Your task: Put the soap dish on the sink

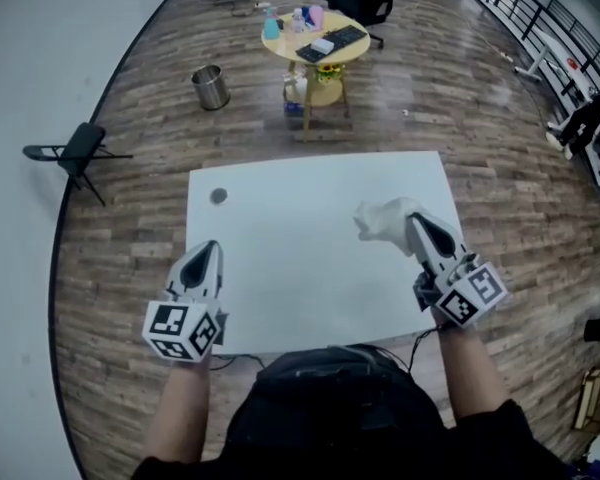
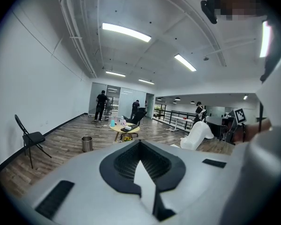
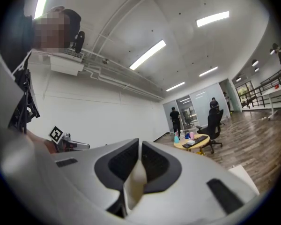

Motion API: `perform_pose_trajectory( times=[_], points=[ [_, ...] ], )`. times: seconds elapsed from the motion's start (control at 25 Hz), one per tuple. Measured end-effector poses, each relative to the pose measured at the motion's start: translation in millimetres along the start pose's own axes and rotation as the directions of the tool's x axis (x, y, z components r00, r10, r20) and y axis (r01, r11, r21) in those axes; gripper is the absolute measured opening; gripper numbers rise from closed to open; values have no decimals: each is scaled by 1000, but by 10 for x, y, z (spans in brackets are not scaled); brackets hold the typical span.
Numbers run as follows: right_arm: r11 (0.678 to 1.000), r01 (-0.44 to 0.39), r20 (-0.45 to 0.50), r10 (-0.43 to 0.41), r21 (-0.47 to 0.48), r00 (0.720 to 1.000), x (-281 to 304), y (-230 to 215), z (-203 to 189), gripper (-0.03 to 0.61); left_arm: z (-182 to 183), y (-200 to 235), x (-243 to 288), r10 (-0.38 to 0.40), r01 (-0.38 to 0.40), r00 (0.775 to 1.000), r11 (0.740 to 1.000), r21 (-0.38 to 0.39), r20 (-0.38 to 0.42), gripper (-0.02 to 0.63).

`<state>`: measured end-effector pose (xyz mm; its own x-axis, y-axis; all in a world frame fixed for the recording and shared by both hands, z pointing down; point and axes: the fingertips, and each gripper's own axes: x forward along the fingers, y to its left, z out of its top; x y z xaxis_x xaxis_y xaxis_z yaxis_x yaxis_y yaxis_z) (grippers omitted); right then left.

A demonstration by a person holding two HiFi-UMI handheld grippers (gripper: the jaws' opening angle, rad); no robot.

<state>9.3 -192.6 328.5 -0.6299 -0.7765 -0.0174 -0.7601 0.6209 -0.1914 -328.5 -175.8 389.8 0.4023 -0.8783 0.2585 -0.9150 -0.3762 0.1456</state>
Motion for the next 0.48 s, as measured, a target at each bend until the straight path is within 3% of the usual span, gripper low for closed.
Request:
perform_pose_trajectory(
  times=[0.48],
  points=[
    [999, 5, -20, -4, 35, 1000, 120, -62, -184, 28, -139, 8, 99, 8, -8, 999, 1000, -5, -49, -11]
  ],
)
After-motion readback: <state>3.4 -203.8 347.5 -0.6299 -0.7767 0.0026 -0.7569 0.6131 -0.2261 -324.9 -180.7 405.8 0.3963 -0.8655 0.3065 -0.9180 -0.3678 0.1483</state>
